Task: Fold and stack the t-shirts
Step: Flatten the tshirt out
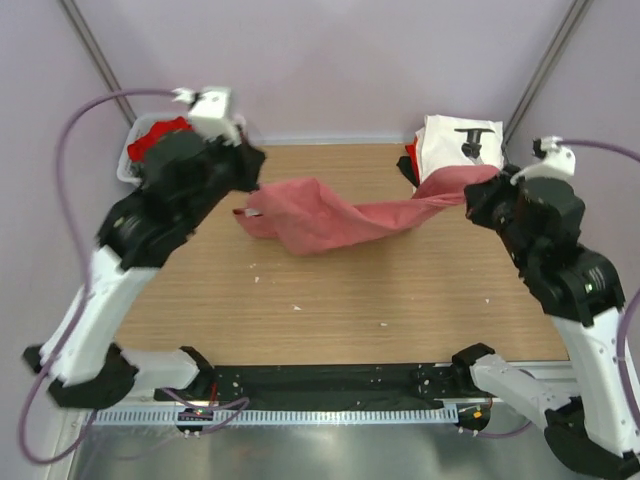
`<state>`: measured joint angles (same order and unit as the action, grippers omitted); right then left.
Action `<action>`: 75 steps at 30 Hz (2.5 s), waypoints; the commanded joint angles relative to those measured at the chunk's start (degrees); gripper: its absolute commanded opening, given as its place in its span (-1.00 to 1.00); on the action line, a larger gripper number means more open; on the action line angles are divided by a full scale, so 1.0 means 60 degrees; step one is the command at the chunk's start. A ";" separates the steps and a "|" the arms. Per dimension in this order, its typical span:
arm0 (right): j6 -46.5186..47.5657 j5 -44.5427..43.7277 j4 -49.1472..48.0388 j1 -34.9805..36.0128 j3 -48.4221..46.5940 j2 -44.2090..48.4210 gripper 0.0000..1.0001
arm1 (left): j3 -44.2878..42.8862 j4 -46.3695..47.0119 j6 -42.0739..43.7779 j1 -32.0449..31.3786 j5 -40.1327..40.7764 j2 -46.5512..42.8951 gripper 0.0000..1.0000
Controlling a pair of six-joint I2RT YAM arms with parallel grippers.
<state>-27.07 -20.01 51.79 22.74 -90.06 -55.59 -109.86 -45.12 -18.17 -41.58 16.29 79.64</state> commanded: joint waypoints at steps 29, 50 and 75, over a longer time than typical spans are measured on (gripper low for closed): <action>-0.3062 0.1005 -0.1395 -0.0040 0.8052 0.2806 0.98 | 0.6010 0.1955 -0.1438 0.0353 -0.0064 0.1444 0.79; -0.1934 0.1240 -0.2230 -0.0040 0.7891 0.1605 0.99 | -0.1769 0.0534 -0.0297 0.3121 -0.0196 0.8519 0.77; -0.1890 0.1519 -0.2919 -0.0026 0.8287 0.0755 0.99 | -0.4439 0.0212 -0.0560 0.4060 -0.2100 1.1279 -1.00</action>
<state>-39.11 -10.63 36.56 22.63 -40.16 -50.89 -136.90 -43.66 -21.17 -17.50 6.39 148.88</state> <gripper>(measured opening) 0.995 0.084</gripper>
